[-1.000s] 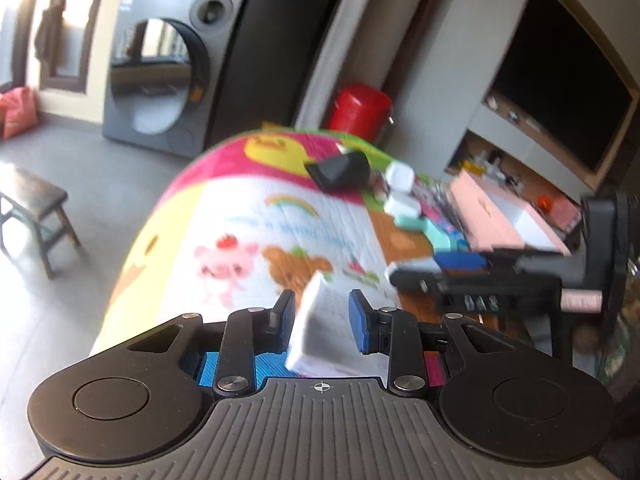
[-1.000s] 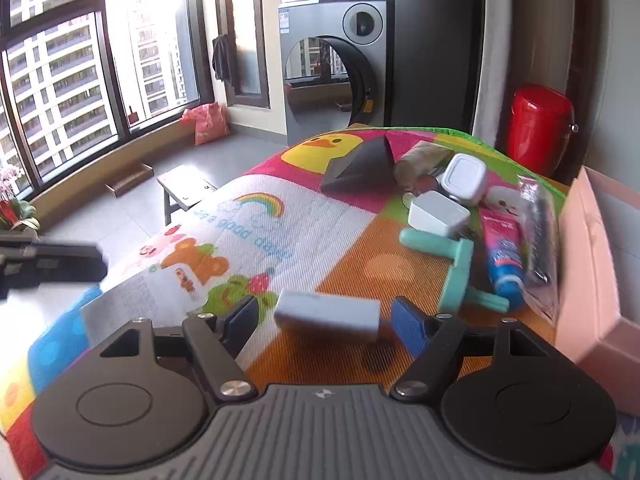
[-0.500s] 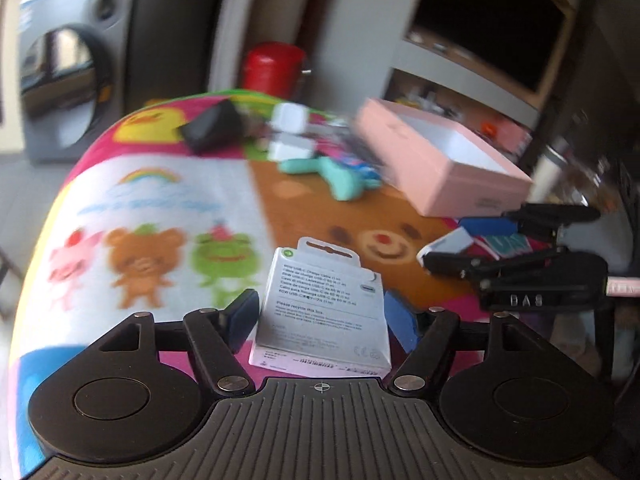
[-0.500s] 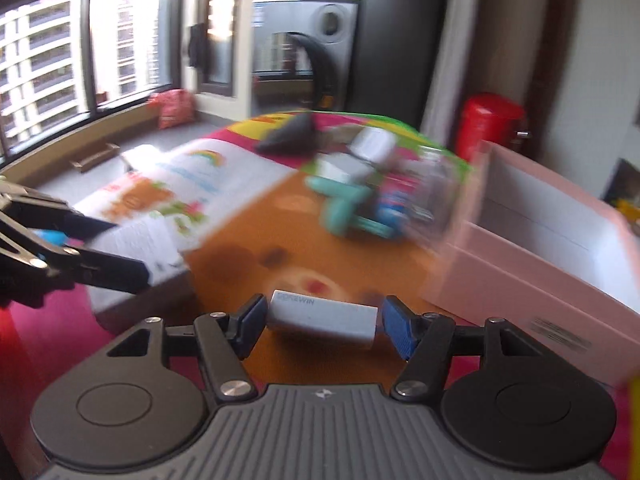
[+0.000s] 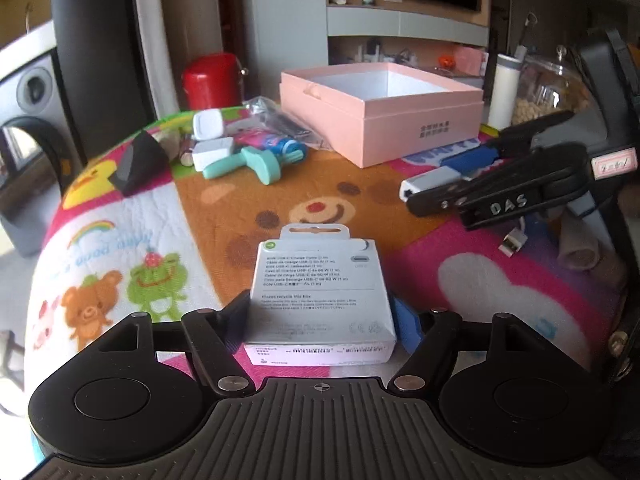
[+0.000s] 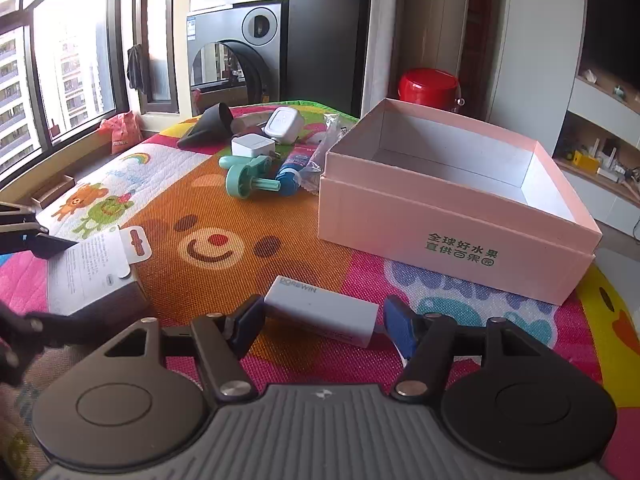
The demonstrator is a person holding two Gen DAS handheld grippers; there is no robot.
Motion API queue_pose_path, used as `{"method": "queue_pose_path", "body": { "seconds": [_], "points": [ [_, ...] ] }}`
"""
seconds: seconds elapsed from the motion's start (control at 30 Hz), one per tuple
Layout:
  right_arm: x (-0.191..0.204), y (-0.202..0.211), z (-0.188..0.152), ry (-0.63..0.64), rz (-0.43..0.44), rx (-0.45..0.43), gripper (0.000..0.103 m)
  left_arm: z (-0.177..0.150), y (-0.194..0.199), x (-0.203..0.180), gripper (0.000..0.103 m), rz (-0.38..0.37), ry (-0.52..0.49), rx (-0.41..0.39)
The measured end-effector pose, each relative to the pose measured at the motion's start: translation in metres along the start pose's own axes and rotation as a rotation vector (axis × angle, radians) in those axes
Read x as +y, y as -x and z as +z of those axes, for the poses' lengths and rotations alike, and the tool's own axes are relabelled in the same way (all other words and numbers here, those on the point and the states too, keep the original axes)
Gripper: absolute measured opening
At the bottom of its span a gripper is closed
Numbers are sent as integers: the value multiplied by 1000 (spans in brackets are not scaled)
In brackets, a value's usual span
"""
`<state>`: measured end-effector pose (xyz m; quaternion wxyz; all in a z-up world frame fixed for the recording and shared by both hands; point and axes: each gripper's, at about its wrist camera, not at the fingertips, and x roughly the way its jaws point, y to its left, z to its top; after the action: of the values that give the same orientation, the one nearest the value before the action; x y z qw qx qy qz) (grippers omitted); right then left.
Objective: Organize rigid objects
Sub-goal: 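Carry the package and power bank over the pink box and release both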
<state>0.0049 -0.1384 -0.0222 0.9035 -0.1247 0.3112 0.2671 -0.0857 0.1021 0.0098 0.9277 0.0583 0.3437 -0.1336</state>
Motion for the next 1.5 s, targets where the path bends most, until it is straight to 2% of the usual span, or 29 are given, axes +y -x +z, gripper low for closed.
{"method": "queue_pose_path", "body": {
  "seconds": [0.1,0.27,0.5,0.57,0.67,0.83,0.87,0.93,1.03,1.17,1.23,1.4,1.47,1.5],
  "points": [
    [1,1,0,-3,0,-2,64,2,-2,3,75,-3,30,-7],
    [1,8,3,9,-13,-21,64,3,-3,-1,75,11,17,-6],
    [-15,54,16,21,-51,-151,63,16,2,-10,75,-42,10,-46],
    [-24,70,23,20,-75,-199,62,33,3,-11,75,-70,8,-69],
    [-43,91,47,23,-124,-283,62,79,4,-10,74,-136,-2,-127],
    [-80,102,110,2,-141,-399,62,178,-2,-17,75,-133,-96,-294],
    [-87,99,125,-4,-136,-412,62,196,-10,-16,75,-141,-86,-311],
    [-105,87,154,-30,-77,-382,62,227,-39,-9,75,-179,-21,-274],
    [-126,72,173,-120,-95,-350,64,235,-82,-2,74,-206,70,-231],
    [-133,64,149,-148,-111,-326,67,210,-105,14,74,-223,126,-193],
    [-131,59,127,-132,-120,-301,68,197,-104,36,74,-196,159,-199],
    [-112,47,76,-67,-96,-232,68,174,-87,113,73,20,242,-265],
    [-103,47,61,-43,-81,-216,68,164,-86,154,72,101,337,-278],
    [-97,46,56,-35,-70,-208,68,159,-90,175,72,113,408,-270]
  ]
}}
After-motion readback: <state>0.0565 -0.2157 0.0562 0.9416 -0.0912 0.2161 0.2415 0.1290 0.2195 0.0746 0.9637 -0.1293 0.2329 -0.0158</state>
